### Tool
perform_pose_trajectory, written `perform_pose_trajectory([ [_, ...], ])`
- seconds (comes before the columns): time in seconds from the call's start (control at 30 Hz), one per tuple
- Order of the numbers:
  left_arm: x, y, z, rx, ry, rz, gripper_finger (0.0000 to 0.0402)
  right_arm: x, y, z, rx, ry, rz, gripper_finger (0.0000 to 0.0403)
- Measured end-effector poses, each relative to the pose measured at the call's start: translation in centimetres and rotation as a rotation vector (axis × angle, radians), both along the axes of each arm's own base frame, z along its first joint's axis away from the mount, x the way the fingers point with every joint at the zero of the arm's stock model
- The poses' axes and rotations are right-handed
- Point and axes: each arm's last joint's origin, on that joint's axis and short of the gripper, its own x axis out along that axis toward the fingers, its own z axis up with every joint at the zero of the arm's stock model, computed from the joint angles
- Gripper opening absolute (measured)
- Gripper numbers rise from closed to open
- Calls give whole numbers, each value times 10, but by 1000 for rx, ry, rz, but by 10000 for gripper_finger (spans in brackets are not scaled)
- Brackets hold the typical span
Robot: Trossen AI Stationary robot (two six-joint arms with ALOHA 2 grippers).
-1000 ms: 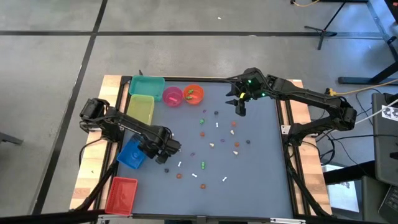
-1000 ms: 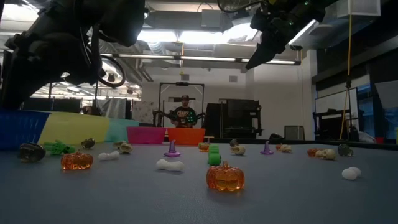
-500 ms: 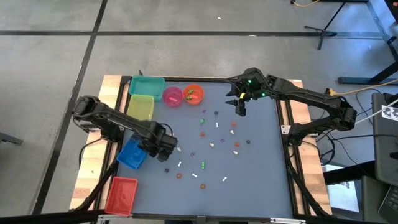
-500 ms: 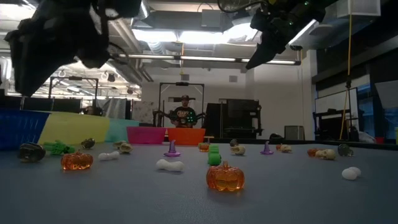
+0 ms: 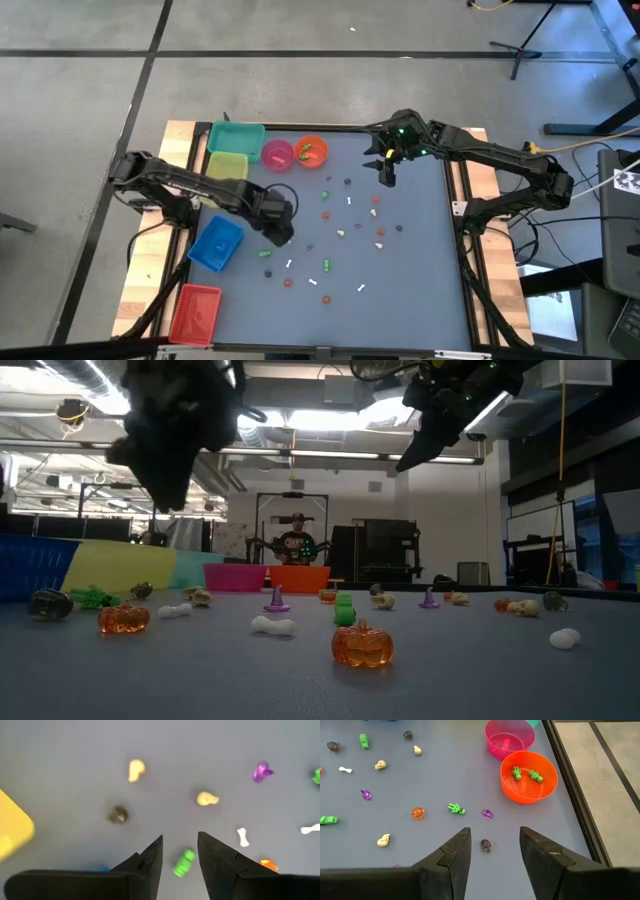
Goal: Sort Halloween decoration
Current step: Put the black skull toy into the green bin
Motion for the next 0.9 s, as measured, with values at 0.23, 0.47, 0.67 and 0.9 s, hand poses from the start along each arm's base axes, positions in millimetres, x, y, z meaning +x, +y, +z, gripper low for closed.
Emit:
perform_pose_trajectory([
  [0.23,1,14,0,37,10,-99,116,0,0,0,0,0,0,168],
  [0.47,2,27,-3,55,34,-123,155,0,0,0,0,0,0,168],
  [0.67,4,31,-12,81,87,-127,165,0,0,0,0,0,0,168],
  [0.9,4,30,-35,71,173,-125,163,0,0,0,1,2,0,168],
])
